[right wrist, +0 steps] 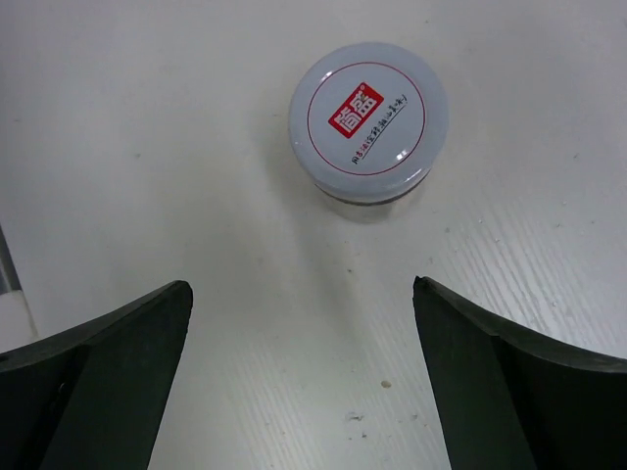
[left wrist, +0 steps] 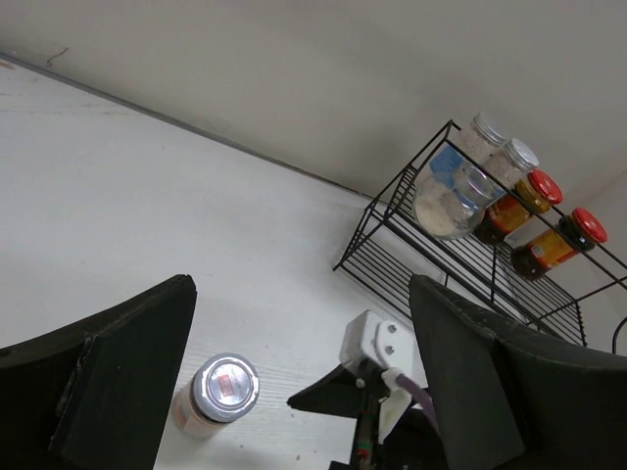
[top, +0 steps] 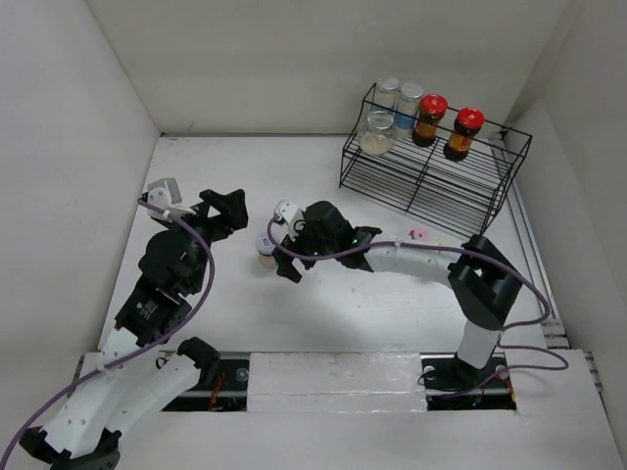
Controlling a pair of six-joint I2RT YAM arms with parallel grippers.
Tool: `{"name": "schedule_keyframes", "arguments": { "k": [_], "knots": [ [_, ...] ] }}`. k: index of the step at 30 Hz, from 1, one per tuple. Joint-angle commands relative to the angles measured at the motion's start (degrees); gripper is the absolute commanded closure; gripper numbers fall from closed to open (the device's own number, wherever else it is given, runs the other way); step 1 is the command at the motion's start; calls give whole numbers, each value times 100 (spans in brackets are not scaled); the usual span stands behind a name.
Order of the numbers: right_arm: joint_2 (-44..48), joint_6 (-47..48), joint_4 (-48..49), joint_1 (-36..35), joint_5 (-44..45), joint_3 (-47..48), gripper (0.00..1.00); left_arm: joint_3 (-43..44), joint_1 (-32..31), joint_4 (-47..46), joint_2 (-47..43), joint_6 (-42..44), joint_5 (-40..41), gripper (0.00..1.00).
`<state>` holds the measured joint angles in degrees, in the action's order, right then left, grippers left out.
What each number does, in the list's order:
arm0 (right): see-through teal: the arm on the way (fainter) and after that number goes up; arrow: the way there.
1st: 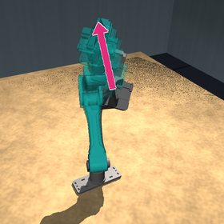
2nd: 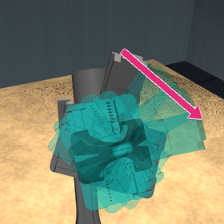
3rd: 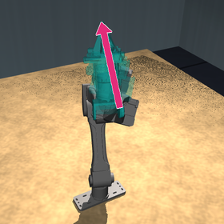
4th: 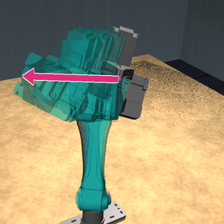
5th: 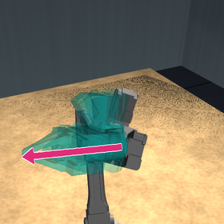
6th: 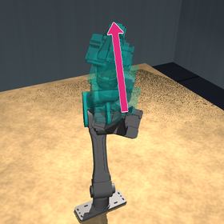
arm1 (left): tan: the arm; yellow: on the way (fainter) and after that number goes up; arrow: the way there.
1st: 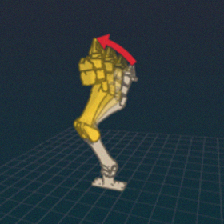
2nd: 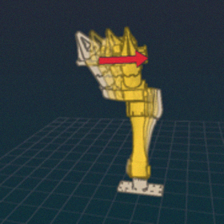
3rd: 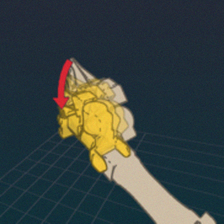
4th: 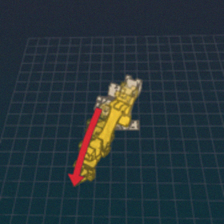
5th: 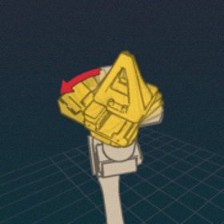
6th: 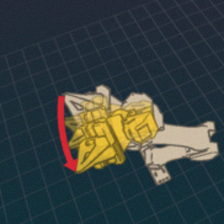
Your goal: Organize the condiment bottles
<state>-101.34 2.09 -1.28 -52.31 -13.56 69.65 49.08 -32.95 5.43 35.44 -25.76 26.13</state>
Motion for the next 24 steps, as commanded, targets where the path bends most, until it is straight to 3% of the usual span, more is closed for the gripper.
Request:
{"name": "schedule_keyframes", "arguments": {
  "k": [1,6,14,18,19,24],
  "knots": [
    [-122,134,418,-77,-16,215,0,23,8,-209,7,80,6,14],
    [-850,134,865,-77,503,593,0,23,8,-209,68,80,-55,14],
    [-1573,-156,1867,-77,364,1059,3,75,8,-209,68,80,-108,14],
    [-1652,-358,2228,-77,258,1060,34,75,8,-209,68,80,-108,14],
    [-1565,-428,2281,-77,310,990,48,75,8,-209,68,80,-108,14],
    [-99,-604,2535,115,556,410,52,75,8,-209,121,80,-108,14]
  ]
}}
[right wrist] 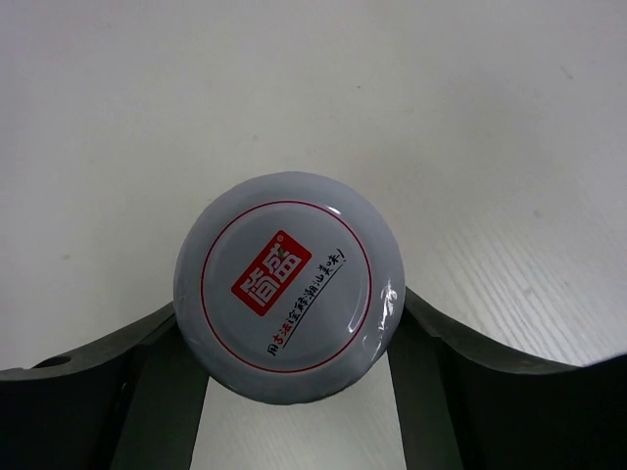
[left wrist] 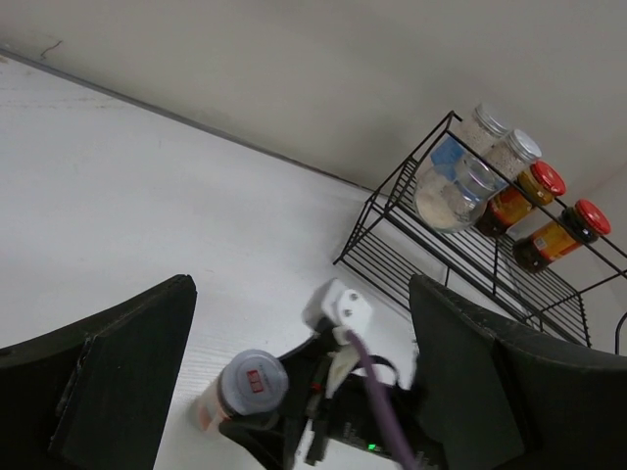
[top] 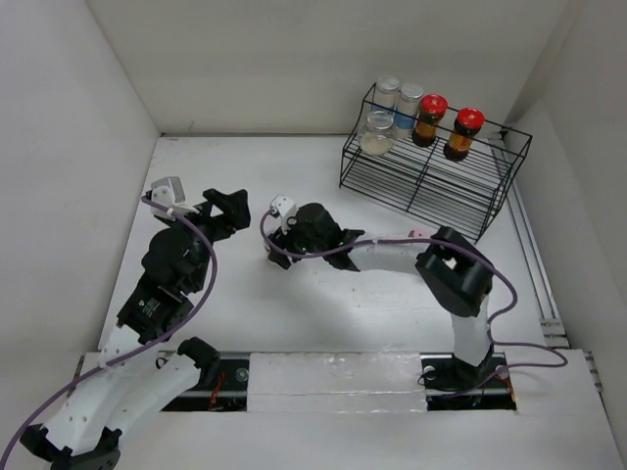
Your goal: Organize the condiment bottles
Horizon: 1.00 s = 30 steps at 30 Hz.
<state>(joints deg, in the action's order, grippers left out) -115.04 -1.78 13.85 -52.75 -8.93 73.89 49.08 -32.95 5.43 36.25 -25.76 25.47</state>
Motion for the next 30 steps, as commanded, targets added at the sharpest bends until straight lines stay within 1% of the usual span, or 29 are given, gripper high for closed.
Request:
{"name": "schedule_keyframes", "arguments": {
  "k": [1,2,3,4,7,8,10,11,13,15,17,18,21,23,26,30],
  "knots": [
    [1526,-217,1024,351,154,-110,52,75,8,-209,40,80,-95,14],
    [1755,-217,1024,466,215,-242,52,75,8,-209,40,80,-95,14],
    [2184,-270,858,598,286,-243,52,75,8,-209,40,80,-147,14],
    [2379,-270,726,904,417,-295,52,75,8,-261,40,132,-252,14],
    [3092,-270,288,1415,575,-357,52,23,8,-410,40,298,-542,14],
    [3224,-270,155,1730,794,-357,52,23,8,-490,40,386,-952,14],
    [3513,-322,-144,2048,1050,-357,52,-30,8,-717,162,640,-1472,14],
    [3585,-323,-215,2372,1121,-357,52,-30,8,-719,250,712,-2076,14],
    [3708,-489,-311,2698,1121,-357,52,22,8,-719,557,765,-2563,14],
    [3709,-490,-523,3128,1121,-357,52,93,8,-719,638,836,-2950,12],
    [3709,-551,-628,3410,1121,-235,52,93,8,-771,708,897,-3100,9],
    [3621,-551,-794,3656,1052,-174,52,93,8,-772,778,897,-3319,8],
    [3331,-551,-936,3947,937,73,52,93,8,-772,831,950,-3549,6],
    [3156,-551,-1050,4132,840,309,52,93,8,-772,831,950,-3549,6],
    [2796,-551,-1112,4299,779,590,52,146,8,-701,884,950,-3190,6],
    [2338,-551,-1243,4361,708,942,52,146,8,-701,884,950,-3312,6]
  ]
}}
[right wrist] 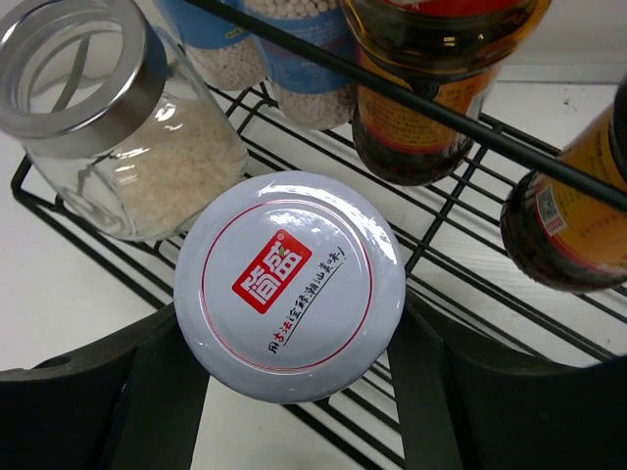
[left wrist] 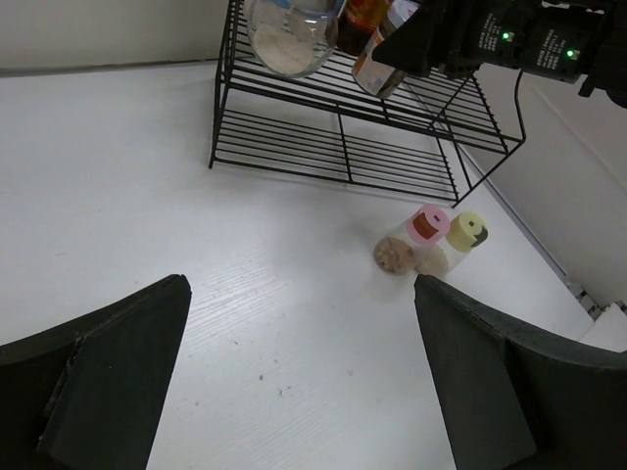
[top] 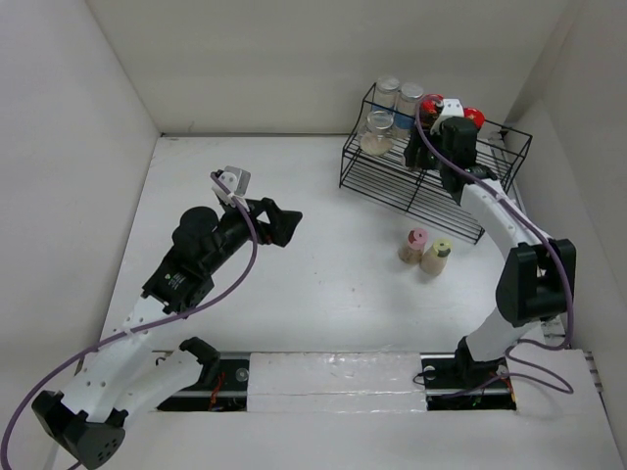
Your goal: Organize the condiment bottles
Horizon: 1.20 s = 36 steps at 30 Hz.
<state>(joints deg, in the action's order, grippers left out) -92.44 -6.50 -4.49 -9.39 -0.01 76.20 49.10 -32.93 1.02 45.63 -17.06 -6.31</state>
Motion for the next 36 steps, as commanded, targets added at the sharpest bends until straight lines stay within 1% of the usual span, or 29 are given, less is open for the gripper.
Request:
{"name": "schedule_keyframes", "arguments": {
  "k": [1,5,7,8,9,10,12,13,15,16,17,20,24,27,30,31,32,33,34,35,36],
  "knots": [
    [-88,-10,590,25,-183,781,52,144,6,-260,-54,132,-186,5],
    [-467,192,195,-54,167,1186,51,144,6,-313,-54,133,-248,5],
    [-555,254,133,-134,422,1247,49,144,6,-313,-2,133,-450,4],
    [-616,255,63,-203,484,1300,47,144,6,-365,-1,133,-581,4],
    [-617,255,2,-256,606,1300,46,144,6,-365,-1,133,-904,3],
    [-617,255,1,-257,668,1300,41,144,6,-444,-1,194,-1055,3],
    [-669,255,1,-257,739,1300,40,144,6,-497,-1,194,-1328,3],
    [-670,255,-60,-309,739,1300,40,144,6,-497,-1,194,-1329,3],
    [-670,255,-61,-309,739,1300,35,144,6,-497,-1,194,-1329,3],
    [-670,255,-113,-309,739,1300,33,144,6,-497,-1,194,-1173,1],
    [-670,255,-113,-309,739,1300,29,144,6,-497,-1,194,-1171,1],
    [-670,255,-166,-309,739,1300,24,144,6,-497,-54,194,-1101,1],
    [-336,255,-219,-309,739,1300,7,144,6,-497,-107,194,-899,1],
    [129,255,-272,-361,975,1300,2,144,6,-444,-107,133,-698,1],
    [884,168,-272,-519,1256,880,3,144,6,-392,-107,28,-391,1],
    [1112,106,-272,-599,1345,487,5,144,6,-339,-107,27,-302,1],
    [1558,-43,-211,-695,1468,231,11,144,6,-269,-107,27,-205,3],
    [1789,-166,-210,-792,1634,-50,17,144,6,-269,-107,-25,-100,3],
    [2009,-315,-210,-1002,1958,-358,26,144,6,-199,-107,-26,84,4],
    [2437,-534,-210,-1082,2065,-1013,44,144,6,-129,-107,-95,260,4],
    [2633,-649,-341,-1161,2154,-1324,51,196,6,-128,-107,-96,261,4]
  ]
}}
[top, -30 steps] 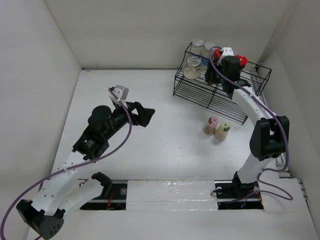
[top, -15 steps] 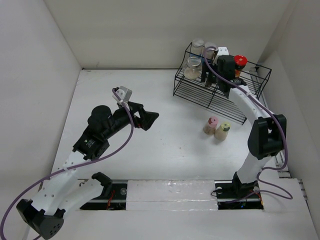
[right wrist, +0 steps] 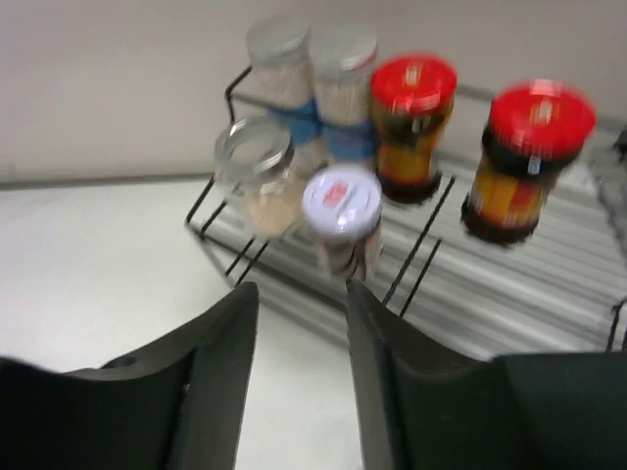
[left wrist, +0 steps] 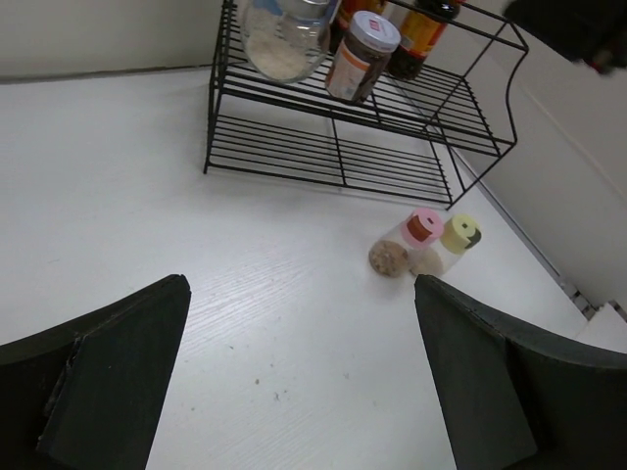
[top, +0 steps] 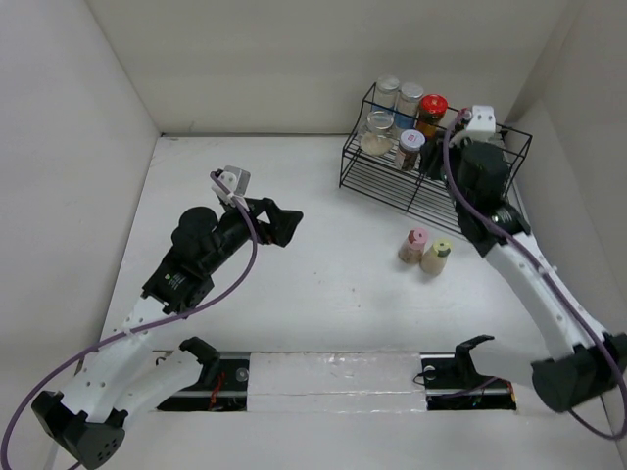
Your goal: Organize the condiment bottles
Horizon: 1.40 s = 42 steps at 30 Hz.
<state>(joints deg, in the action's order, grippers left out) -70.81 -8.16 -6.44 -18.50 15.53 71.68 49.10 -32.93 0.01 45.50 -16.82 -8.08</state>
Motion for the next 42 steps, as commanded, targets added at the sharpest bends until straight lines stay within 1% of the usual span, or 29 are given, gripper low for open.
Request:
{"name": "schedule_keyframes", "arguments": {
  "k": [1,2,3,4,5,6,7,8,9,10,12,14,17,22,26,27,29,30,33,34,35,39,40,42],
  "knots": [
    [654,-615,-321,-311,740,-1127,55,196,6,25,-93,-120,499,5],
    [821,-721,-515,-373,741,-1521,63,196,6,25,-163,-172,570,6],
    [1101,-939,-743,-373,811,-1682,67,196,6,25,-164,-173,570,6],
    [1226,-1028,-1154,-373,811,-1823,67,196,6,25,-164,-173,570,6],
    [1331,-1029,-1306,-373,733,-1955,67,196,6,25,-164,-225,570,6],
    [1411,-1029,-1464,-373,654,-2121,58,196,6,25,-164,-225,509,6],
    [1464,-1082,-1770,-373,653,-2123,52,196,6,25,-164,-225,509,6],
    [1464,-1082,-1852,-373,653,-2210,44,196,6,25,-164,-225,509,6],
    [1464,-1082,-1852,-373,575,-2263,28,196,6,25,-164,-225,509,6],
    [1360,-1030,-1852,-373,513,-2264,23,196,6,25,-164,-225,509,6],
    [1193,-951,-1747,-373,320,-2264,16,196,6,25,-164,-225,456,6],
    [825,-950,-1747,-373,258,-2124,13,196,6,25,-164,-225,456,7],
    [394,-898,-1747,-426,258,-2053,12,196,6,25,-164,-225,456,7],
    [41,-784,-1405,-365,188,-2053,12,196,6,25,-111,-225,509,7],
    [-179,-731,-1290,-312,135,-2000,15,196,6,25,-111,-225,509,7],
    [-301,-731,-1290,-312,82,-2000,18,196,6,25,-41,-225,509,7],
    [-416,-731,-1211,-312,21,-1948,22,249,6,78,-41,-225,509,7],
    [-477,-731,-1211,-312,20,-1947,27,249,6,78,-41,-225,509,7],
    [-548,-731,-1264,-312,82,-1947,37,249,6,78,-41,-225,578,7],
    [-496,-731,-1203,-364,82,-1947,47,249,6,78,-41,-225,579,7],
    [-383,-731,-1202,-365,82,-1947,51,249,6,78,-41,-225,579,7],
    [224,-731,-1132,-549,310,-1430,52,249,6,78,11,-225,518,7],
    [329,-670,-1132,-549,310,-1081,52,249,6,78,12,-225,518,7],
    [462,-477,-992,-549,310,-701,52,249,6,78,12,-225,465,7]
  ]
}}
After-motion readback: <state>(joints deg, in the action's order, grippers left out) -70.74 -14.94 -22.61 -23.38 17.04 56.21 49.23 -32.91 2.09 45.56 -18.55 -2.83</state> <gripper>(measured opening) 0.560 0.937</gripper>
